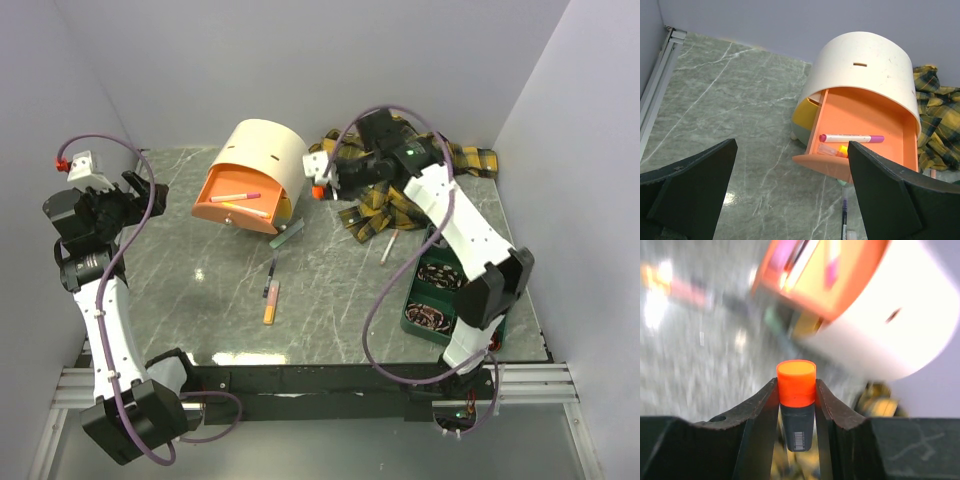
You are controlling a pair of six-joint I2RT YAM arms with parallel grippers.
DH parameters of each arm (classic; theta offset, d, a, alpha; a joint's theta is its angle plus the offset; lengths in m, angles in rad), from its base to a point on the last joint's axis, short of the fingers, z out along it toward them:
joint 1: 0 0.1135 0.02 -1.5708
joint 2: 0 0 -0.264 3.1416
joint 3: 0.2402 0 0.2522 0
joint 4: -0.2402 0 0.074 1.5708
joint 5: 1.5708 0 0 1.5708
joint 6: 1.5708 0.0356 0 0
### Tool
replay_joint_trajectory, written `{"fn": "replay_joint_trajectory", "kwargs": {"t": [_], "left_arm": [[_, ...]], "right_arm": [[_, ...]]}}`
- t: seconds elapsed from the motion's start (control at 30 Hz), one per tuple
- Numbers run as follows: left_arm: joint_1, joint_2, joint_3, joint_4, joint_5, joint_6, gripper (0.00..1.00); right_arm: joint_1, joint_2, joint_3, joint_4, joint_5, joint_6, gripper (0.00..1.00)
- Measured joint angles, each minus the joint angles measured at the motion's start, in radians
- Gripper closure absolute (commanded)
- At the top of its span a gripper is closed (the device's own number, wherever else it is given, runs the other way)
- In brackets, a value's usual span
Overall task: Sort the stationery into containers
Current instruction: Place the pen in the drawer.
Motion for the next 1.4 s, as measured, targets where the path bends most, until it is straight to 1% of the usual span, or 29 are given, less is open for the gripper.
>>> {"fn": "replay_joint_trajectory", "kwargs": {"t": [0.07, 0.17, 0.27, 0.4, 0.53, 0.7, 0.8, 0.93, 0.97, 1.07, 1.23, 1.4], "left_arm": [[0.0, 0.0, 0.0, 0.002, 0.0, -0.005, 0.01], [0.0, -0.003, 0.0, 0.001, 0.002, -0.009, 0.01], [0.0, -0.008, 0.0, 0.001, 0.003, -0.009, 0.01], [-0.001, -0.022, 0.0, -0.002, 0.003, -0.009, 0.01], [-0.003, -0.035, 0.0, -0.007, 0.003, -0.008, 0.0], [-0.005, -0.043, 0.0, -0.008, 0.003, -0.008, 0.01], [-0.005, -0.045, 0.0, -0.008, 0.003, -0.008, 0.01], [-0.005, -0.045, 0.0, -0.008, 0.002, -0.008, 0.0], [-0.005, -0.045, 0.0, -0.008, 0.003, -0.008, 0.0], [-0.005, -0.044, 0.0, -0.007, 0.003, -0.008, 0.0], [-0.005, -0.04, 0.0, -0.004, 0.003, -0.009, 0.01], [-0.005, -0.031, 0.0, 0.01, 0.004, -0.009, 0.01]], "right_arm": [[0.0, -0.027, 0.008, 0.096, -0.079, 0.12, 0.83], [0.005, -0.019, 0.009, 0.264, -0.161, 0.314, 0.83], [0.017, 0.055, 0.049, 0.426, -0.208, 0.5, 0.82], [0.037, 0.2, 0.134, 0.628, -0.238, 0.752, 0.82], [0.061, 0.303, 0.181, 0.76, -0.245, 0.935, 0.81], [0.118, 0.33, 0.192, 0.792, -0.243, 0.985, 0.8], [0.159, 0.33, 0.192, 0.792, -0.23, 0.972, 0.76], [0.2, 0.335, 0.192, 0.785, -0.186, 0.935, 0.61], [0.208, 0.341, 0.199, 0.778, -0.167, 0.925, 0.53], [0.218, 0.37, 0.22, 0.777, -0.11, 0.909, 0.41], [0.217, 0.378, 0.219, 0.78, -0.038, 0.913, 0.36], [0.212, 0.349, 0.174, 0.806, -0.018, 0.917, 0.32]]}}
